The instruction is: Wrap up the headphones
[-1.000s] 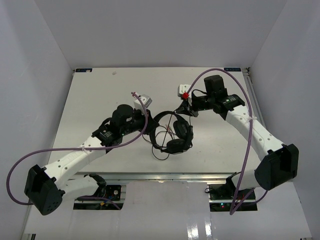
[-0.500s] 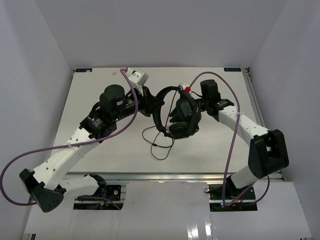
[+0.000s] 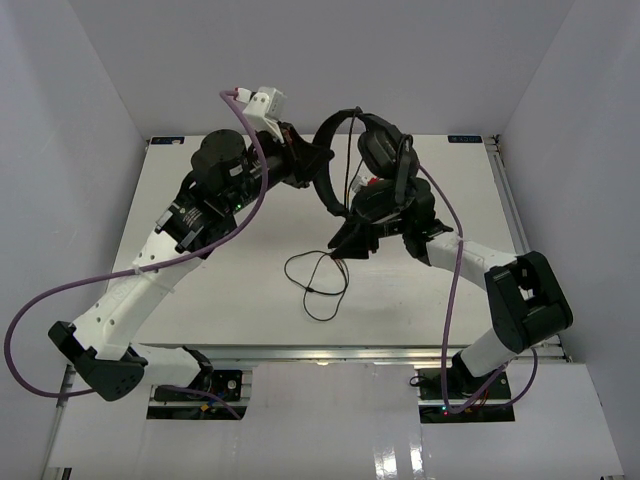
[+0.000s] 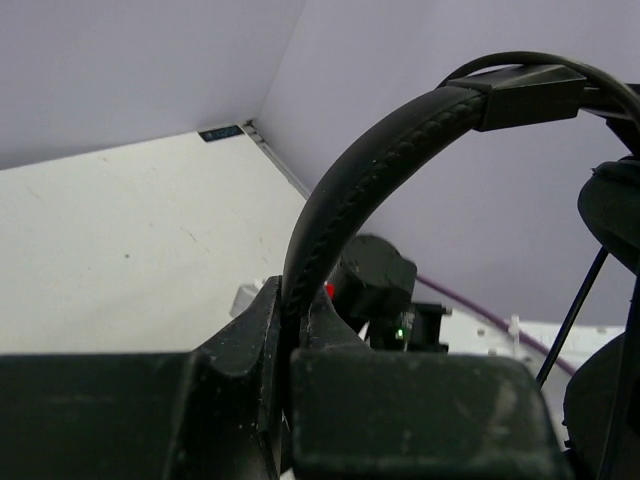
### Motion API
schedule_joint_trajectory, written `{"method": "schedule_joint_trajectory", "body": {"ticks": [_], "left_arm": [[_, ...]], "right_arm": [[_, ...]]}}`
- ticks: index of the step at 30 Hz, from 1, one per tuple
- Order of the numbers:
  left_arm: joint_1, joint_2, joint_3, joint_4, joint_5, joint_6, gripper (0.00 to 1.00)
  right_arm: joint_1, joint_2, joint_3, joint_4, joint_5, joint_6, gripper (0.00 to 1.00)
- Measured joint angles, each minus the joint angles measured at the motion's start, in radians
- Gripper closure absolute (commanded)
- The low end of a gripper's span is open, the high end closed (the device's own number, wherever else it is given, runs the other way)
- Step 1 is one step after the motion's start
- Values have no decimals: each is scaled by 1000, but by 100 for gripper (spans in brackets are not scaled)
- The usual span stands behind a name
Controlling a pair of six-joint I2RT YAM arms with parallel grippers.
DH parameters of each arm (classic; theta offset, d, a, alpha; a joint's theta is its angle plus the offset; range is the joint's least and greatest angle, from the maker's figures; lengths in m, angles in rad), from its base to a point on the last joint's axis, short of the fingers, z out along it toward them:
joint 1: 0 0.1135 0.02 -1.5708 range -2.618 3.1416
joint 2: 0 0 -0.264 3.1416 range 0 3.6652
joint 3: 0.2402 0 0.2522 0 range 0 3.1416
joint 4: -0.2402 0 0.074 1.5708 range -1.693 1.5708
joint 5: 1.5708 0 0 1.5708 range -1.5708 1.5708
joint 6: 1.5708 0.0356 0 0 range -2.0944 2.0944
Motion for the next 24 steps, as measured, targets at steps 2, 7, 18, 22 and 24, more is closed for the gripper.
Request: {"method": "schedule_joint_trajectory", "body": {"ticks": [2, 7, 18, 22, 24], "left_arm": [[0, 12, 30, 3, -48, -9, 100], [0, 43, 109, 14, -160, -41, 100], [-1, 45, 111, 123, -475, -83, 100], [-1, 30, 82, 179, -633, -38, 100], [0, 29, 65, 235, -736, 22, 100]], "right_arm": [[10, -1, -33, 47, 1, 34, 58], [28, -2, -77, 127, 8, 113, 71], [110, -82, -97, 176, 41, 146, 92], [132, -136, -99, 64, 87, 51, 92], [137, -184, -99, -44, 128, -25, 92]]}}
